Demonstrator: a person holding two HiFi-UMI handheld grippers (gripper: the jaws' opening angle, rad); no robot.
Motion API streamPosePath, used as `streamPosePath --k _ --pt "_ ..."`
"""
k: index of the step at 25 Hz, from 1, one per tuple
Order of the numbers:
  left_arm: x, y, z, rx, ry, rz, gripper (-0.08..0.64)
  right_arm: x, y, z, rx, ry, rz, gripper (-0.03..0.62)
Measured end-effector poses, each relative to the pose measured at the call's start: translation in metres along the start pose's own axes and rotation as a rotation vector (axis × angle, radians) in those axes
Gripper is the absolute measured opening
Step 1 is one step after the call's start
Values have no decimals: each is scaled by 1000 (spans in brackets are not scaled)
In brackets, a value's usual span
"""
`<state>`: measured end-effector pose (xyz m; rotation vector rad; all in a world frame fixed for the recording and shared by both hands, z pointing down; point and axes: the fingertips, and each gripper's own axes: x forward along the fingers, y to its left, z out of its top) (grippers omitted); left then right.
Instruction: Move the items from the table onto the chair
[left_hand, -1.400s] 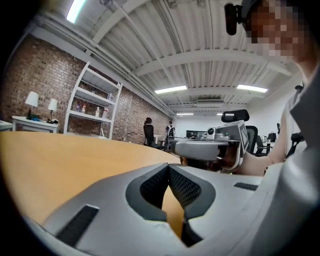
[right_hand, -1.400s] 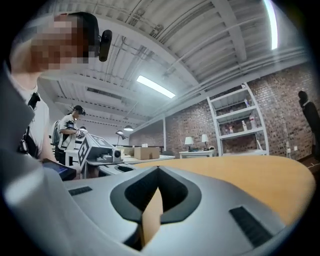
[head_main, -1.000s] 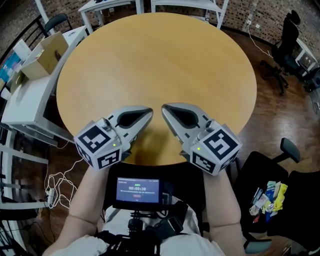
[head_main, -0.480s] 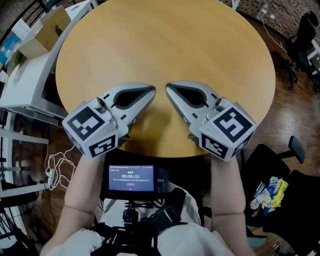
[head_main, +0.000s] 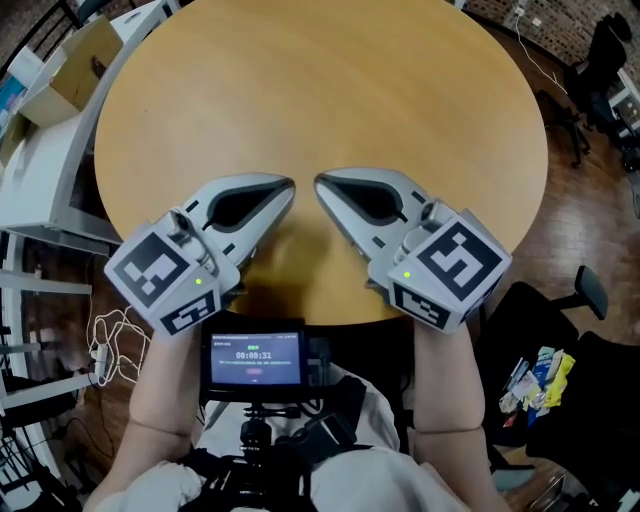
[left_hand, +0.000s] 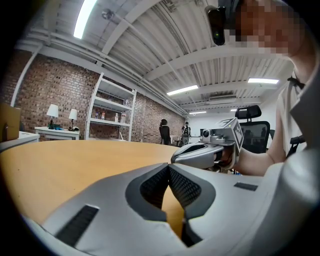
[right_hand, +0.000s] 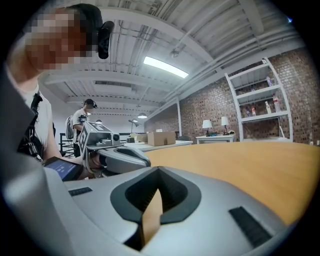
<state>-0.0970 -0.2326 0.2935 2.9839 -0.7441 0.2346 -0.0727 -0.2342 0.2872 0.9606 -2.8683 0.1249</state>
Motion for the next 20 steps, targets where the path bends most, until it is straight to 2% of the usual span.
streamPosePath --k 20 --pt "0 1 -1 -1 0 -1 8 2 1 -2 2 10 12 0"
